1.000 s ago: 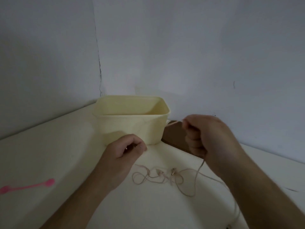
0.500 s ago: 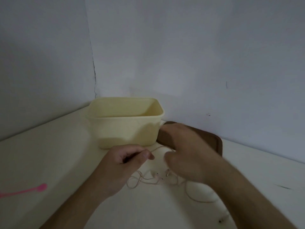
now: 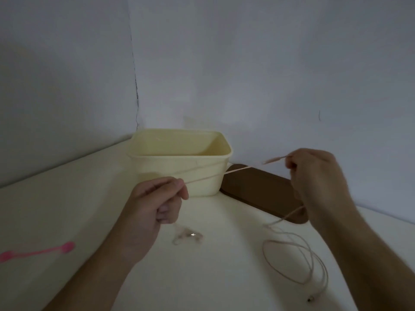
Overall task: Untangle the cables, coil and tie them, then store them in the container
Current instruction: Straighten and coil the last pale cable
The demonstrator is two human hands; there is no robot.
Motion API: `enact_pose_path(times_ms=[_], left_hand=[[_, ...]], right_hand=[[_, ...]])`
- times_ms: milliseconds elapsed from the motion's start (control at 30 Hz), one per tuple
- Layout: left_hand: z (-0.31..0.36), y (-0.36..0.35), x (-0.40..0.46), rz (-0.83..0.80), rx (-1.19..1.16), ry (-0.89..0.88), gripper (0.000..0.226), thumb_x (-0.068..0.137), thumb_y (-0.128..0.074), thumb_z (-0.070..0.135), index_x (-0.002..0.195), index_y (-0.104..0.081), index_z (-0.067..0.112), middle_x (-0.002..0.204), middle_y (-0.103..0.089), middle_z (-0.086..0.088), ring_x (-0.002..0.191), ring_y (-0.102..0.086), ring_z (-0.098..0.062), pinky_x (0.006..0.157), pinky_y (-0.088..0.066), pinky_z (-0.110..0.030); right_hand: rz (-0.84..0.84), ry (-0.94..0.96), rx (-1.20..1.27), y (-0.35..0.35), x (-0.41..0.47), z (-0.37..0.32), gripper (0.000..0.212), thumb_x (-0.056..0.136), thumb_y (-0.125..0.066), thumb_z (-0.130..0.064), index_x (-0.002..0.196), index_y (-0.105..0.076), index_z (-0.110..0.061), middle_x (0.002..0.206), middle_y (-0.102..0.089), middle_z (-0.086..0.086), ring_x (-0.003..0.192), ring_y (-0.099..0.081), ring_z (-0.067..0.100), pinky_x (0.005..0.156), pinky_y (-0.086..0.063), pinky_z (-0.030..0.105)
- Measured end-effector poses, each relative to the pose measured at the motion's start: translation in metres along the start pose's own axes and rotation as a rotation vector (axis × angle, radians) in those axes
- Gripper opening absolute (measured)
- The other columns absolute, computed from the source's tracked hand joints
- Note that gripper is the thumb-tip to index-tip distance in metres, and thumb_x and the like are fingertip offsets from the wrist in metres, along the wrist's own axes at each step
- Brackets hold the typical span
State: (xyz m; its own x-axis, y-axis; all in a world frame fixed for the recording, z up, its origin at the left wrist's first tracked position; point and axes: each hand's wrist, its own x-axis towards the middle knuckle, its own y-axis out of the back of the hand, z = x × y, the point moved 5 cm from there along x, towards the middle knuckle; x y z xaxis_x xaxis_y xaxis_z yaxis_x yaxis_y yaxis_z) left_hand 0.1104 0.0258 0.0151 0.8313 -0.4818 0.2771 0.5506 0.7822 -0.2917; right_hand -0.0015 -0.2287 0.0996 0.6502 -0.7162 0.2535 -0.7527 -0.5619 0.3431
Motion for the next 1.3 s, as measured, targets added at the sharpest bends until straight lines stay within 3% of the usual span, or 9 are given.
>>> enact_pose_path(times_ms=[233,367,433,600,733,800,967,1100,1300], left_hand=[[0.003,0.008,0.002,0.027,-0.186,0.015,0.023,0.093,-0.058,0.018,0.077,-0.06,0.002,0.051,-0.027,0.002,0.044,-0.024,-0.012,0.048,-0.022,-0.027],[0.001,0.003,0.0,-0.018,-0.084,0.016,0.024,0.093,-0.063,0.021,0.087,-0.066,-0.002,0.061,-0.03,-0.001,0.048,-0.02,-0.01,0.047,-0.012,-0.026],[-0.001,-0.003,-0.002,-0.035,0.025,0.02,0.027,0.091,-0.064,0.023,0.09,-0.069,-0.004,0.061,-0.03,-0.003,0.05,-0.02,-0.013,0.048,-0.012,-0.028],[-0.004,-0.017,-0.006,-0.087,0.219,-0.004,0.027,0.091,-0.066,0.029,0.093,-0.08,0.006,0.056,-0.033,-0.007,0.049,-0.027,-0.014,0.053,-0.014,-0.037],[-0.004,-0.017,-0.007,-0.109,0.192,0.026,0.026,0.091,-0.066,0.025,0.091,-0.078,0.002,0.056,-0.037,-0.006,0.05,-0.026,-0.015,0.053,-0.015,-0.037],[-0.004,-0.013,-0.005,-0.085,0.165,0.055,0.026,0.091,-0.067,0.023,0.088,-0.077,-0.001,0.058,-0.039,-0.007,0.05,-0.024,-0.016,0.053,-0.015,-0.036],[-0.006,-0.005,-0.003,-0.044,0.154,0.12,0.022,0.086,-0.068,0.025,0.075,-0.069,0.005,0.066,-0.037,-0.009,0.052,-0.028,-0.017,0.051,-0.02,-0.03],[-0.004,-0.004,-0.001,-0.066,0.182,0.095,0.021,0.086,-0.068,0.025,0.076,-0.066,0.007,0.074,-0.036,-0.012,0.058,-0.033,-0.02,0.055,-0.025,-0.034],[-0.007,-0.01,-0.005,-0.145,0.307,0.124,0.026,0.088,-0.065,0.028,0.076,-0.068,0.005,0.06,-0.033,-0.009,0.056,-0.029,-0.02,0.055,-0.028,-0.031]], right_hand=[[0.231,0.026,-0.161,0.023,0.009,0.005,0.026,0.098,-0.045,-0.009,0.081,-0.054,0.009,0.068,-0.053,0.01,0.063,-0.047,0.027,0.059,-0.036,0.036],[-0.289,0.007,-0.885,-0.012,0.008,0.017,0.029,0.1,-0.056,-0.013,0.071,-0.053,-0.013,0.08,-0.06,0.006,0.074,-0.056,0.025,0.065,-0.046,0.032],[-0.467,0.055,-0.851,-0.028,-0.009,0.012,0.007,0.093,-0.058,-0.013,0.088,-0.063,-0.013,0.09,-0.064,0.003,0.079,-0.059,0.02,0.064,-0.048,0.028],[-0.814,0.32,-0.367,-0.07,-0.067,-0.02,0.065,0.096,-0.064,-0.016,0.157,-0.047,-0.034,0.151,-0.054,-0.019,0.14,-0.048,0.0,0.116,-0.041,0.023],[-0.738,0.436,-0.378,-0.087,-0.067,-0.01,0.018,0.108,-0.054,-0.021,0.115,-0.068,-0.029,0.088,-0.067,-0.014,0.08,-0.063,-0.002,0.07,-0.049,0.019],[-0.666,0.381,-0.309,-0.079,-0.056,-0.009,0.026,0.108,-0.053,-0.021,0.091,-0.072,-0.024,0.074,-0.058,-0.014,0.062,-0.055,-0.001,0.058,-0.038,0.016],[-0.613,0.301,-0.113,-0.056,-0.041,-0.016,0.035,0.104,-0.056,-0.016,0.072,-0.068,-0.022,0.062,-0.05,-0.006,0.058,-0.044,0.011,0.061,-0.037,0.029],[-0.544,0.257,-0.047,-0.045,-0.034,-0.017,0.032,0.103,-0.059,-0.013,0.073,-0.069,-0.016,0.052,-0.044,-0.014,0.05,-0.038,0.006,0.05,-0.032,0.016],[-0.521,0.346,-0.154,-0.043,-0.036,-0.024,0.026,0.102,-0.064,-0.022,0.079,-0.074,-0.024,0.07,-0.071,-0.007,0.062,-0.062,0.017,0.055,-0.046,0.021]])
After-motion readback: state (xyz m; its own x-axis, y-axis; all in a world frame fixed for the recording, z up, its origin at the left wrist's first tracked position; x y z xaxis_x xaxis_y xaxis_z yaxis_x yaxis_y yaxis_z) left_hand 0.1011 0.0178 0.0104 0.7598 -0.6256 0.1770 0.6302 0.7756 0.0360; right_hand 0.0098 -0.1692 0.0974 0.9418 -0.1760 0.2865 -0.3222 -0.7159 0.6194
